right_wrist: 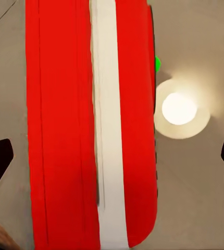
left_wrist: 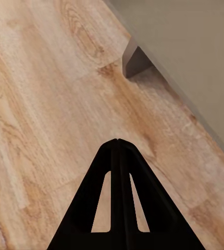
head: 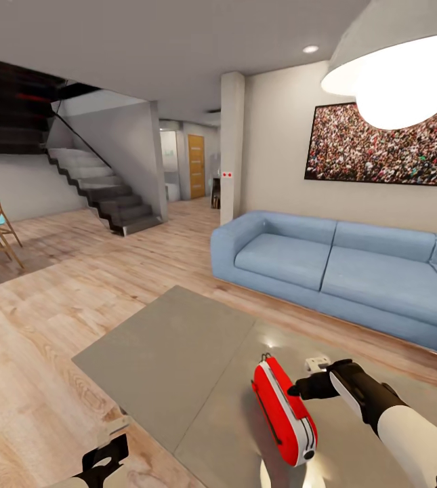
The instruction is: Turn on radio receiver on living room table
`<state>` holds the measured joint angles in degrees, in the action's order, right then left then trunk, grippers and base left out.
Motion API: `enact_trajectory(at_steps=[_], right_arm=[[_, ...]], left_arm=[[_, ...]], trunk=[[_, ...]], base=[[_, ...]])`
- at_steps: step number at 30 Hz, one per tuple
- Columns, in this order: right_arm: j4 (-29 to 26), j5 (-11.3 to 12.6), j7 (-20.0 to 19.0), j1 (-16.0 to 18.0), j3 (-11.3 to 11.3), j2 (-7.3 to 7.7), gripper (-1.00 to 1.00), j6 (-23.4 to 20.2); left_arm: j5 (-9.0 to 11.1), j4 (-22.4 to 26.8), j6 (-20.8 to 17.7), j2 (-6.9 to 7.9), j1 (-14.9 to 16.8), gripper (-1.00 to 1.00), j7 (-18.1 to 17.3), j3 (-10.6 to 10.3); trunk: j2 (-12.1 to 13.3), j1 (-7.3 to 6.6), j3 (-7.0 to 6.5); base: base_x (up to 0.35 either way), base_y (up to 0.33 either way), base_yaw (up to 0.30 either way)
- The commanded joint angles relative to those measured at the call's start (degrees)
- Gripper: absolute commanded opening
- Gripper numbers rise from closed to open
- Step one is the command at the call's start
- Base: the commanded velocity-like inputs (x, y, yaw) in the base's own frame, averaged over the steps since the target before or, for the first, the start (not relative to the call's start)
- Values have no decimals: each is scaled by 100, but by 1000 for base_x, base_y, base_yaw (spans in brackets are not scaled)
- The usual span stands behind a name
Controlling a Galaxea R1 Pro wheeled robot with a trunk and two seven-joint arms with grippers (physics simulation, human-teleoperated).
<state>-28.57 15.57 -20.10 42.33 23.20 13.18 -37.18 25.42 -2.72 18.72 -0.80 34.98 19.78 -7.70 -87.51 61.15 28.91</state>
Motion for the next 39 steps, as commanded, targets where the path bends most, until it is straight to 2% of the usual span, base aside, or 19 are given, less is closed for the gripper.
enact_trajectory(at_steps=[1, 39], right_arm=[[0, 0, 1, 1, 0, 0, 100, 0], [0, -18, 15, -2, 0, 0, 100, 1]], left_arm=[[0, 0, 0, 0, 0, -100, 0, 0], [-2, -1, 0, 10, 0, -100, 7, -4]], trunk=[[42, -23, -18], [1566, -857, -701]], base=[[0, 0, 0], [-5, -3, 0]])
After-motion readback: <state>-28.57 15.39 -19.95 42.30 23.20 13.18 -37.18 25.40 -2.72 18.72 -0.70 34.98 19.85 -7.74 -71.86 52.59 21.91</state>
